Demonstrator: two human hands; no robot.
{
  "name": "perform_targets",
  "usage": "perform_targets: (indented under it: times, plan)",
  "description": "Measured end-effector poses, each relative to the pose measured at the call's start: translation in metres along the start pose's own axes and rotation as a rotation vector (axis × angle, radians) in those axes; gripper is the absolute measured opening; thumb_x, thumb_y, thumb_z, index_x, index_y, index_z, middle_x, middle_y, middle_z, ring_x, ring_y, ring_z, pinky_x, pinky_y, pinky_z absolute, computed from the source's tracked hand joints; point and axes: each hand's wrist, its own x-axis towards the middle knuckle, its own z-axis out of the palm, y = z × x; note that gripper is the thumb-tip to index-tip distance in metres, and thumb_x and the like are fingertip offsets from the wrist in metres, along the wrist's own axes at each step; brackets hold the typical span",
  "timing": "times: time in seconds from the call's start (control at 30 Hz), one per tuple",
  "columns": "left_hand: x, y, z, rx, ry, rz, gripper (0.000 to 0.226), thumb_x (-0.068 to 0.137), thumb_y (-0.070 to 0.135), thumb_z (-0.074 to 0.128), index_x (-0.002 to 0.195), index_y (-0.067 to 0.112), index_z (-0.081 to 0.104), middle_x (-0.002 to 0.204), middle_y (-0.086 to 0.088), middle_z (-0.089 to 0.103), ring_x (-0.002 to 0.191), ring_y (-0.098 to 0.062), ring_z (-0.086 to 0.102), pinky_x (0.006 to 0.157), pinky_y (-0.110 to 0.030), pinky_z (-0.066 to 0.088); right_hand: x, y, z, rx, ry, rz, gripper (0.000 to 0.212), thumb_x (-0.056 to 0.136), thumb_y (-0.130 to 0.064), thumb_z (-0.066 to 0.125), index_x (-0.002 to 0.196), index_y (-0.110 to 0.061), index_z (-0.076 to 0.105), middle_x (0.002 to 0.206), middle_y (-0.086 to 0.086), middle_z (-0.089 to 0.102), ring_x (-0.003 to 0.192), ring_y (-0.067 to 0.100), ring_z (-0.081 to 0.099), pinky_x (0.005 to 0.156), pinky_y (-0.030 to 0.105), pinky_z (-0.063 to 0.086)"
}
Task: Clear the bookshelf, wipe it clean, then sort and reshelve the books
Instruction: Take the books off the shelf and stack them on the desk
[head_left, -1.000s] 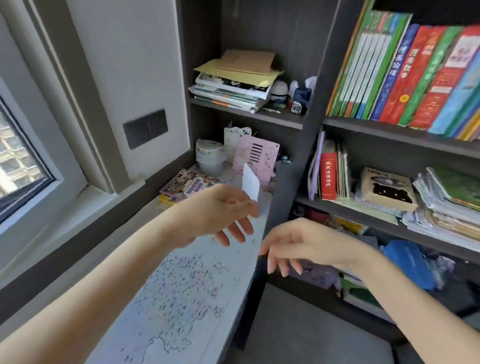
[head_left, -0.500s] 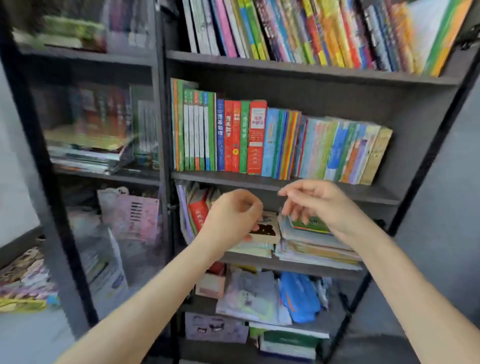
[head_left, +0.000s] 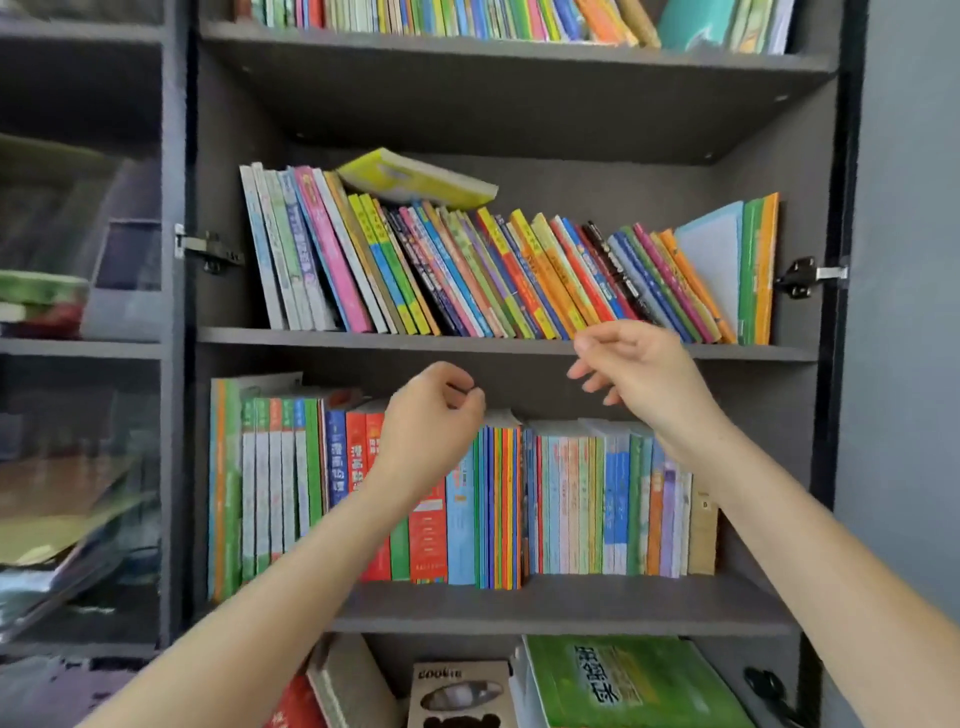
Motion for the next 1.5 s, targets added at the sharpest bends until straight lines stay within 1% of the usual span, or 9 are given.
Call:
perform_targets:
  times: [0.1, 0.27, 0.47, 0.6, 0.77, 0.9, 1.1, 1.33, 1.5]
  plan:
    - [0.052, -0.002, 0.000, -0.014, 0.037, 0.064, 0.017, 0.095, 0.025, 0.053, 0.108, 0.016, 0.061, 0.095, 0.002, 0.064, 0.087, -0.014, 0.061, 0.070, -0.027, 0.050, 0.049, 0.004, 0.008, -0.093, 0.090, -0.050, 0.009, 0.092, -0.029, 0.060, 0.100, -0.027, 0.065, 0.087, -0.006, 0.071, 0.079, 0.011, 0.064, 0.069, 0.026, 0.050]
    - [0.125, -0.011, 0.009, 0.027, 0.089, 0.145, 0.028, 0.096, 0.026, 0.052, 0.120, 0.013, 0.056, 0.105, 0.002, 0.060, 0.083, -0.009, 0.053, 0.060, -0.019, 0.039, 0.116, 0.030, 0.016, -0.579, 0.316, -0.094, 0.051, 0.086, -0.047, 0.065, 0.129, -0.021, 0.052, 0.113, -0.003, 0.064, 0.101, 0.016, 0.061, 0.076, 0.031, 0.046]
    - [0.189, -0.009, 0.041, 0.035, 0.089, 0.249, 0.033, 0.097, 0.026, 0.051, 0.125, 0.011, 0.053, 0.114, -0.003, 0.063, 0.087, -0.012, 0.056, 0.073, -0.026, 0.046, 0.192, 0.076, -0.021, -1.047, 0.584, -0.062, 0.092, 0.077, -0.061, 0.067, 0.144, -0.012, 0.028, 0.137, 0.015, 0.047, 0.126, 0.032, 0.045, 0.102, 0.042, 0.037]
    - [0.208, 0.004, 0.078, 0.033, 0.054, 0.311, 0.030, 0.097, 0.026, 0.050, 0.125, 0.014, 0.053, 0.119, -0.005, 0.062, 0.083, -0.009, 0.057, 0.067, -0.020, 0.044, 0.227, 0.104, -0.054, -0.998, 0.467, 0.070, 0.110, 0.068, -0.068, 0.070, 0.148, -0.018, 0.013, 0.141, 0.013, 0.043, 0.126, 0.031, 0.046, 0.102, 0.044, 0.042]
    - [0.227, 0.023, 0.120, 0.062, 0.069, 0.340, 0.040, 0.097, 0.028, 0.050, 0.134, 0.013, 0.050, 0.122, -0.002, 0.060, 0.090, -0.009, 0.055, 0.072, -0.021, 0.040, 0.244, 0.121, -0.078, -0.862, 0.317, -0.013, 0.103, 0.067, -0.063, 0.075, 0.145, -0.030, 0.016, 0.132, 0.002, 0.050, 0.110, 0.019, 0.057, 0.083, 0.036, 0.052]
    - [0.235, 0.039, 0.150, 0.045, 0.107, 0.357, 0.034, 0.096, 0.023, 0.051, 0.127, 0.011, 0.054, 0.111, -0.003, 0.062, 0.080, -0.008, 0.053, 0.064, -0.020, 0.039, 0.247, 0.127, -0.075, -0.945, 0.411, -0.062, 0.100, 0.070, -0.061, 0.072, 0.144, -0.031, 0.012, 0.119, 0.004, 0.053, 0.098, 0.020, 0.059, 0.079, 0.037, 0.054]
    - [0.249, 0.061, 0.178, 0.024, 0.165, 0.228, 0.020, 0.094, 0.016, 0.053, 0.110, 0.006, 0.046, 0.083, -0.007, 0.058, 0.064, -0.015, 0.053, 0.044, -0.020, 0.030, 0.246, 0.133, -0.067, -1.189, 0.492, -0.091, 0.122, 0.070, -0.061, 0.072, 0.148, -0.029, -0.016, 0.124, 0.010, 0.047, 0.103, 0.024, 0.055, 0.084, 0.037, 0.050]
    - [0.264, 0.066, 0.197, 0.047, 0.286, 0.217, 0.059, 0.090, 0.034, 0.060, 0.130, 0.000, 0.034, 0.096, -0.013, 0.064, 0.078, -0.025, 0.066, 0.058, -0.034, 0.056, 0.242, 0.136, -0.091, -0.995, 0.488, -0.140, 0.108, 0.071, -0.062, 0.070, 0.150, -0.030, 0.004, 0.114, 0.006, 0.050, 0.088, 0.016, 0.048, 0.071, 0.027, 0.043]
    - [0.262, 0.074, 0.204, 0.196, 0.350, 0.166, 0.082, 0.089, 0.044, 0.061, 0.146, 0.002, 0.018, 0.118, -0.015, 0.055, 0.102, -0.024, 0.059, 0.071, -0.028, 0.049, 0.242, 0.134, -0.102, -0.921, 0.578, -0.068, 0.099, 0.072, -0.062, 0.070, 0.147, -0.026, 0.016, 0.116, 0.006, 0.051, 0.088, 0.014, 0.043, 0.065, 0.025, 0.038]
